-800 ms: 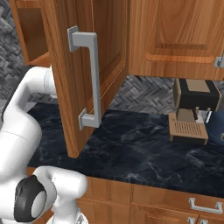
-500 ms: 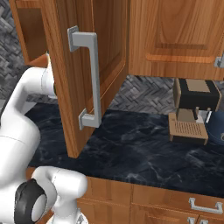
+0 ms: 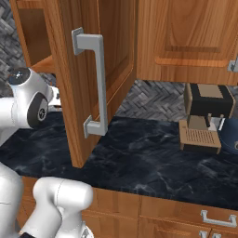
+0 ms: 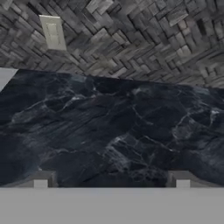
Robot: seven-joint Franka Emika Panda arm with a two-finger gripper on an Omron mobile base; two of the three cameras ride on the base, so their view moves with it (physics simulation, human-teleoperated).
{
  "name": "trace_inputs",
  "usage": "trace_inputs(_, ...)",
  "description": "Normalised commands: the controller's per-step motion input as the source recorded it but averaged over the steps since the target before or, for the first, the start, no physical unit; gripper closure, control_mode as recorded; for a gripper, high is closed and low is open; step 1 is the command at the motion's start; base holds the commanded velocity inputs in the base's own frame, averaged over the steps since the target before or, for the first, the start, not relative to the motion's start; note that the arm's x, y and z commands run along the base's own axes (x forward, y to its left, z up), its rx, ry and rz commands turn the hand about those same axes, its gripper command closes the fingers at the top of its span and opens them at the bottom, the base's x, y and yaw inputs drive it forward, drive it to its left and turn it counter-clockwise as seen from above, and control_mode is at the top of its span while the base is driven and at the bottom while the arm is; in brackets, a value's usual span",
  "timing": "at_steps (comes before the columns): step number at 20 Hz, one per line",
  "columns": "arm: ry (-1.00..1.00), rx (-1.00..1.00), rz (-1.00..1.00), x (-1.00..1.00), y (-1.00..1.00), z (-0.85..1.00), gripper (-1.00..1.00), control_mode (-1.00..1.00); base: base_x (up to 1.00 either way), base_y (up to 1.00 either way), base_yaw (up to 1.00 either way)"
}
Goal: Collect the turmeric, mayonnaise, and shaker from the cabinet and place them next to the stove.
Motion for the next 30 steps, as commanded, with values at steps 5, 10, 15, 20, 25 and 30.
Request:
trace_inputs(5, -0.41, 0.00, 0.01, -0.15, 0.21, 0.53, -1.00, -1.00, 0.00, 0.00, 0.00)
trace_inputs(10, -0.26, 0.05, 0.00, 0.05, 0.04, 0.83, -1.00, -1.00, 0.00, 0.00, 0.00)
trace_inputs(15, -0.16, 0.06, 0.00, 0.15, 0.13, 0.82, -1.00, -1.00, 0.00, 0.00, 0.00)
trace_inputs(20, -0.02, 0.01, 0.00, 0.20, 0.08, 0.43, -1.00, -1.00, 0.00, 0.00, 0.00)
trace_inputs(25, 0.01, 0.00, 0.00, 0.24, 0.02, 0.10, -1.00, -1.00, 0.00, 0.00, 0.00)
trace_inputs(30, 0.00, 0.00, 0.00, 0.16, 0.00, 0.00, -1.00, -1.00, 0.00, 0.00, 0.00)
